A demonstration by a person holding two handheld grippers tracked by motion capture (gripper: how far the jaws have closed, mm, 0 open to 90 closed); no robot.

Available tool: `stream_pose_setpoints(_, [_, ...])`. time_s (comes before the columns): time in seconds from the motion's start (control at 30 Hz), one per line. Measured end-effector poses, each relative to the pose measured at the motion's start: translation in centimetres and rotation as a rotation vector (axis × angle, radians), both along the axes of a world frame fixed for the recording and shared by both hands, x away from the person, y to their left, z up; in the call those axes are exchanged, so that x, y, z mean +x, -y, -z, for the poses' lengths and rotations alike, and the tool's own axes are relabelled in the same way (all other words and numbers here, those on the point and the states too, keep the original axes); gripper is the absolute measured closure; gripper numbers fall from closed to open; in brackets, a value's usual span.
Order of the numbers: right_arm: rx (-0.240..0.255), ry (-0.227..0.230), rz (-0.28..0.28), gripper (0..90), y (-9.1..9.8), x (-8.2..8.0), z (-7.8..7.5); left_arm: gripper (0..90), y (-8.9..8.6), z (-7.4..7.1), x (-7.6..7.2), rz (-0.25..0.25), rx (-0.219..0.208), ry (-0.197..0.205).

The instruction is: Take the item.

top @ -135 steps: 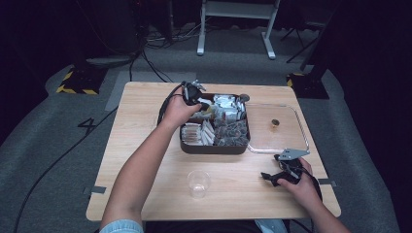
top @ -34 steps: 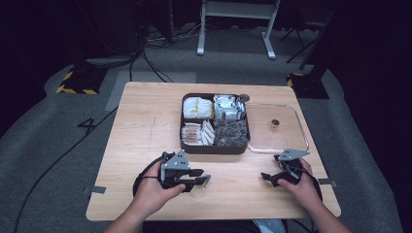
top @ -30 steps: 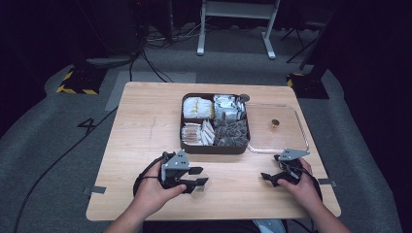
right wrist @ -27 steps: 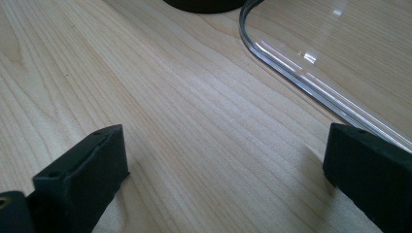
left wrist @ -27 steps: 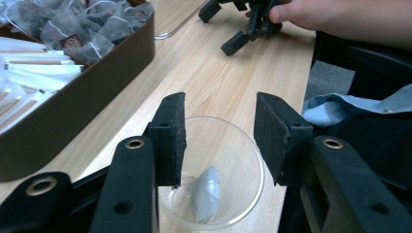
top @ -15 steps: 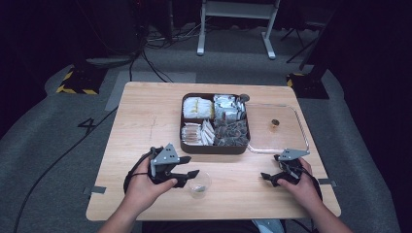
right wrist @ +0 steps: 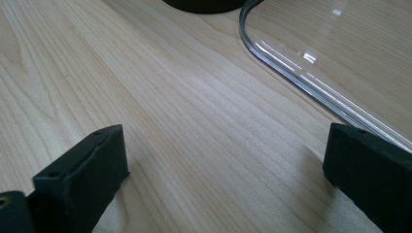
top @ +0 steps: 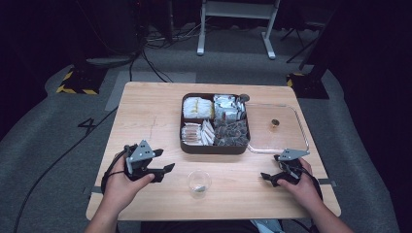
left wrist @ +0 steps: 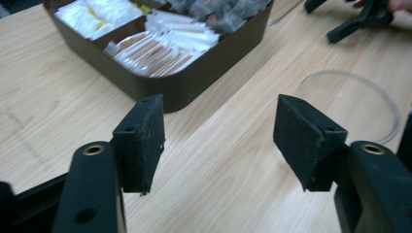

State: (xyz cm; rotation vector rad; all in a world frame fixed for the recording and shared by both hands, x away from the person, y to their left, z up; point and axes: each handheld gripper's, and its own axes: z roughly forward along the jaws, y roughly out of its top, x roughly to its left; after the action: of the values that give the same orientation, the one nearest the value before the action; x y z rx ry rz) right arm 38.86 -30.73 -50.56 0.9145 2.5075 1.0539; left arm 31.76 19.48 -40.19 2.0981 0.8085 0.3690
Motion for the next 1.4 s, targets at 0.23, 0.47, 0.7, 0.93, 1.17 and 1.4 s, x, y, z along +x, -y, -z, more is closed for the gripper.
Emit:
stream_pose_setpoints(0.23, [0.001, -0.003, 0.001, 2.2, -0.1, 0.0, 0.0, 32.1, -1.7, 0.8, 0.4, -0.035, 0.046, -0.022])
stream_pose_setpoints(0.47, [0.001, -0.003, 0.001, 2.2, -0.1, 0.0, 0.0, 30.1, -3.5, 2.1, 0.6, -0.08, 0.093, -0.05])
stream_pose_setpoints(0.7, [0.001, -0.003, 0.001, 2.2, -0.1, 0.0, 0.0, 28.7, -4.4, 4.0, 0.7, -0.108, 0.14, -0.108])
stream_pose_setpoints(0.93, [0.001, -0.003, 0.001, 2.2, -0.1, 0.0, 0.0, 28.9, -5.1, 5.8, 0.4, -0.126, 0.194, -0.175])
stream_pose_setpoints(1.17, [0.001, -0.003, 0.001, 2.2, -0.1, 0.0, 0.0, 29.0, -5.5, 6.9, 0.3, -0.129, 0.207, -0.194])
stream_pose_setpoints(1.4, [0.001, -0.002, 0.001, 2.2, -0.1, 0.0, 0.0, 28.7, -6.1, 8.1, 0.1, -0.138, 0.22, -0.205])
